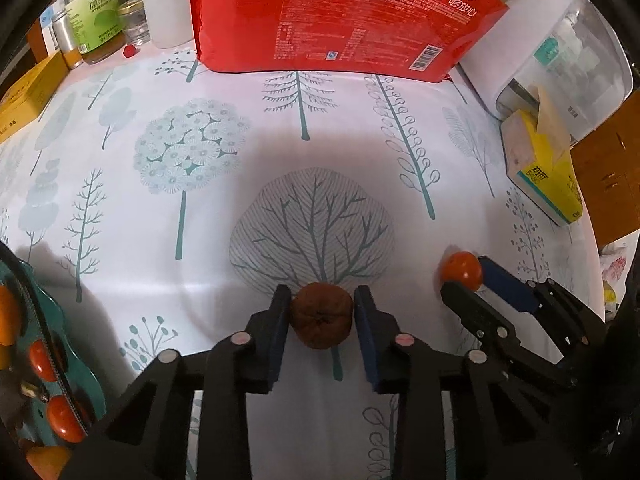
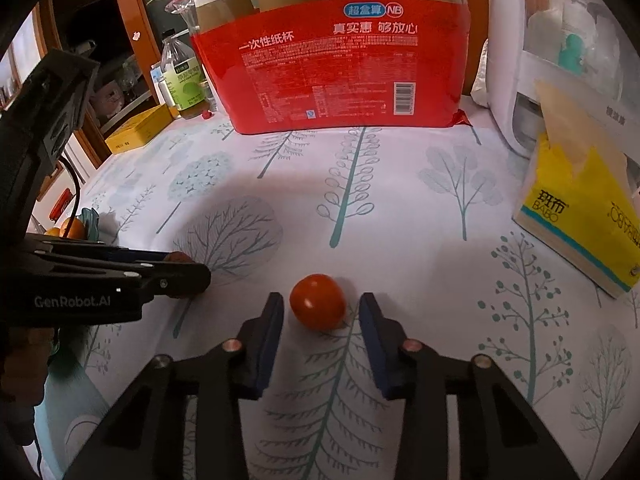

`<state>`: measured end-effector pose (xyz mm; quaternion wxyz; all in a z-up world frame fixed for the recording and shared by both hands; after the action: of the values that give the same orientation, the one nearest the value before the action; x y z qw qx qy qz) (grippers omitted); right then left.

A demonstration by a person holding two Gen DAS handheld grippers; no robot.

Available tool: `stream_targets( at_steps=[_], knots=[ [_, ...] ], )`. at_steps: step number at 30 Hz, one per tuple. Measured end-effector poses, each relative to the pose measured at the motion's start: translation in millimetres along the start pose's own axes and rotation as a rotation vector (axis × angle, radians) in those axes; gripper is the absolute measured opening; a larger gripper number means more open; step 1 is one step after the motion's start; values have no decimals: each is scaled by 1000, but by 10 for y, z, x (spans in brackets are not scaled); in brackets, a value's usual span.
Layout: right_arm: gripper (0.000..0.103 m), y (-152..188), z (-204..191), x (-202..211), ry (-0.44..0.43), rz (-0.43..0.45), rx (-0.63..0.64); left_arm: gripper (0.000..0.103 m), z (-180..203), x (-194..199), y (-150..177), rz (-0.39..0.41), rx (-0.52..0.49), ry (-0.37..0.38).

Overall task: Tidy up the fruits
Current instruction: 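Grasp the small brown fruit with the left tool while the right tool grasps a cherry tomato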

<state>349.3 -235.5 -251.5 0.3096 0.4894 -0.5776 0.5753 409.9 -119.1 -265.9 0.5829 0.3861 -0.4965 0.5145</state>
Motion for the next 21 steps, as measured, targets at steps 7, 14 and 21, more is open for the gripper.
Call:
stream_targets(
  at_steps=[7,14,21],
  knots=[
    [28,3,-28,-6,-9,-6,2,29,-14,21,38,-2,4,4],
    [28,74,-48,63,-25,-16,-27,29,-14,115,173,-3,8,8],
    [28,286,-220,202,-57,-39,-44,29,-33,269,446,-3,7,9]
  ],
)
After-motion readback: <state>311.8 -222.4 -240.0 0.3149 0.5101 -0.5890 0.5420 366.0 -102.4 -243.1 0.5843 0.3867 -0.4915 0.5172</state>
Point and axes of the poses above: each gripper's, at about its wrist camera, not at the fingertips, and x roughly against the way its jaws point, z to its right, y to its underside, the point moved 4 cm from there along -x, roughly the way its jaws point, and after that the axes turned 15 degrees about -z, right-handed, at the moved point
